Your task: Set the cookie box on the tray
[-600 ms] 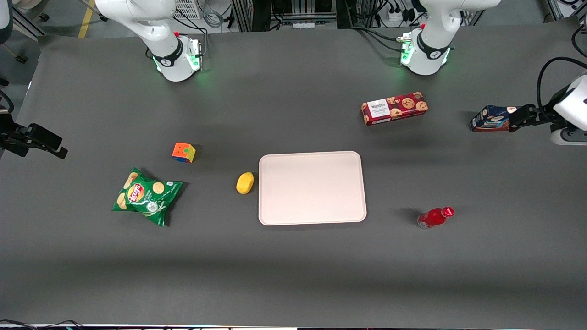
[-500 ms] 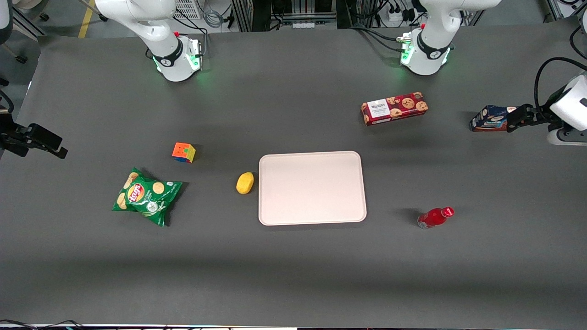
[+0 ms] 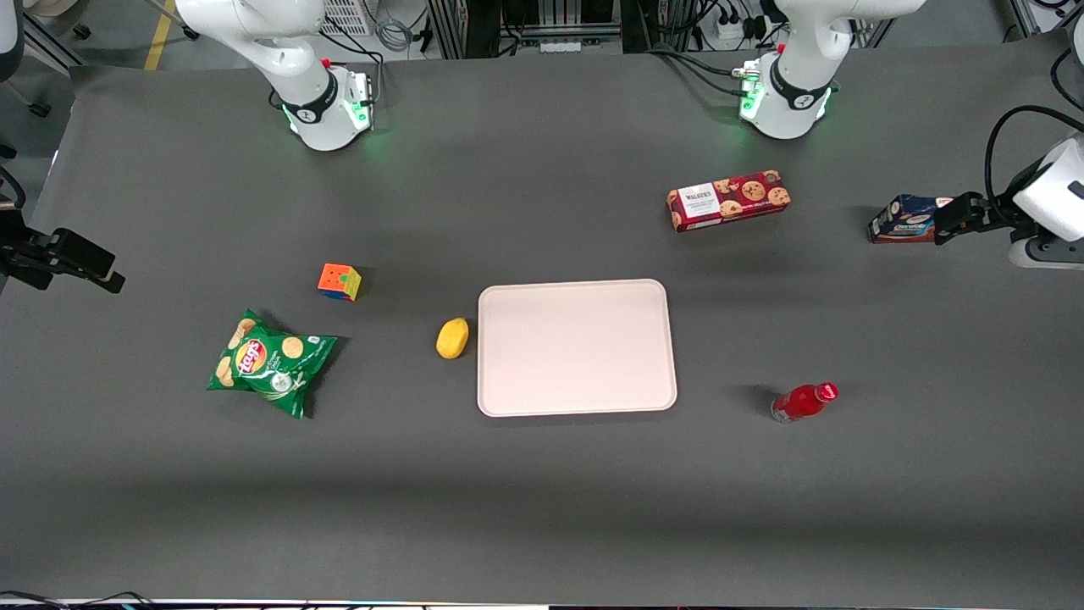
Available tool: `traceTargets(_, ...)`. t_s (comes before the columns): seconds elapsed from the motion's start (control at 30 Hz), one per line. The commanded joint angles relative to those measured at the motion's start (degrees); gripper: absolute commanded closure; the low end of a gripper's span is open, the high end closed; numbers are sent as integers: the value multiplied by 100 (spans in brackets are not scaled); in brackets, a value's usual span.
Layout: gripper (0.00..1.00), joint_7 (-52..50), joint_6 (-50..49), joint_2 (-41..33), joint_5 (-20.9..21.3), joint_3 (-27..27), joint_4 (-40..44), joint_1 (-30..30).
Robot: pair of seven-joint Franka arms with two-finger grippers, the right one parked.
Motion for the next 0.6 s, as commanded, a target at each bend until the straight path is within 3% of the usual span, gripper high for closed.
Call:
traceTargets(0.0, 0, 5, -7, 34, 25, 28, 94, -39)
traceTargets(0.57, 0, -74, 28, 192, 25, 45, 42, 22)
